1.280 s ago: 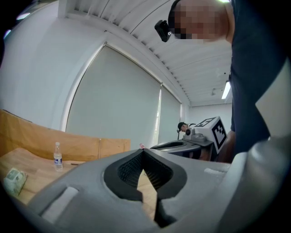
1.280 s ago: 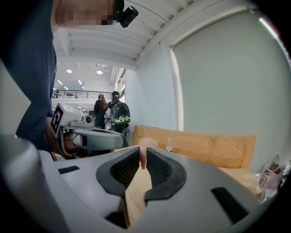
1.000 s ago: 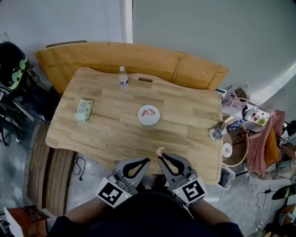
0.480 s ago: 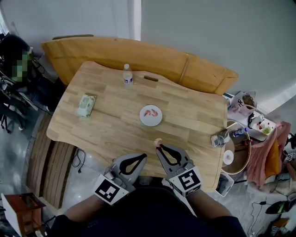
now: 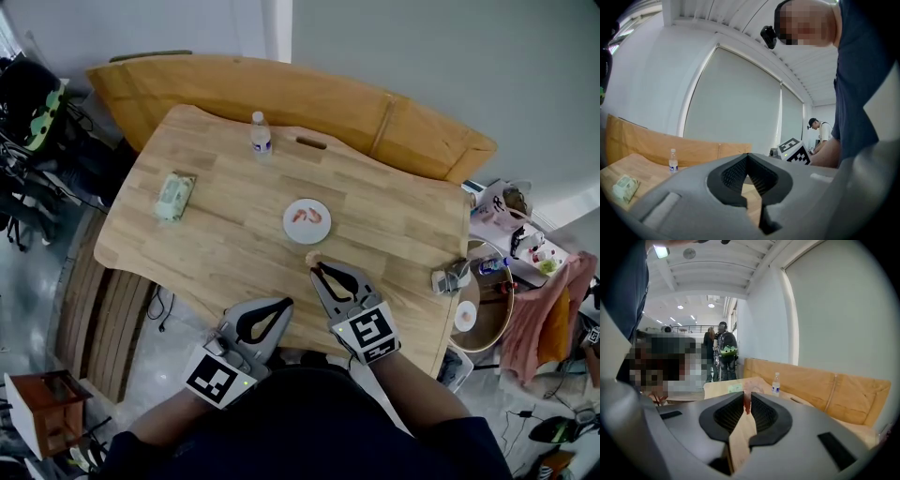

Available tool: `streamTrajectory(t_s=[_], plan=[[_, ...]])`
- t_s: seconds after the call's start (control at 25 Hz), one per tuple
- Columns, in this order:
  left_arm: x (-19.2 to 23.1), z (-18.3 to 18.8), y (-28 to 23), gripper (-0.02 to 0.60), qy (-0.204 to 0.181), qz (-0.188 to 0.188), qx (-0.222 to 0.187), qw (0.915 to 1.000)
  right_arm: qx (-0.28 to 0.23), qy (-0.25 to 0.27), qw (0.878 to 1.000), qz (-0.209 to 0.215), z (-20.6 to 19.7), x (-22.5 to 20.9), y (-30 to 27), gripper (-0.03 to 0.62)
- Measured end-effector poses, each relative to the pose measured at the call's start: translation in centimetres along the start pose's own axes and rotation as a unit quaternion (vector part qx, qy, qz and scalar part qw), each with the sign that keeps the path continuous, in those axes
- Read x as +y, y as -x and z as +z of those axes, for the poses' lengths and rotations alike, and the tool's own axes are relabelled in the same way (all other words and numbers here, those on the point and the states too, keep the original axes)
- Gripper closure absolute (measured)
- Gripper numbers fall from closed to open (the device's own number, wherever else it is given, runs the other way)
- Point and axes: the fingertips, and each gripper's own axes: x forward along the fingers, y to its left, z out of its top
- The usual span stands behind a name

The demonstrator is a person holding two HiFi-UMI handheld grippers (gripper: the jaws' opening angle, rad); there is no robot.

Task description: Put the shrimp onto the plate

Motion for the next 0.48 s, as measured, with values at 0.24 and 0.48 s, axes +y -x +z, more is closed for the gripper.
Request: streamTrajectory(t_s=[0.24,0.48], plan=[[0.4,0.0,-0.2,0.583,0.005,0.016,-0.002,0.9999,0.03,0.004,1.0,0.007,-2.6,-1.6,-3.0,0.539],[1.0,-0.5,-0.2,0.583,0.008,0.031,0.003,0.9995,0.053,0.002,0.999,0.012,-5.3,-2.9,-5.8,0.539]])
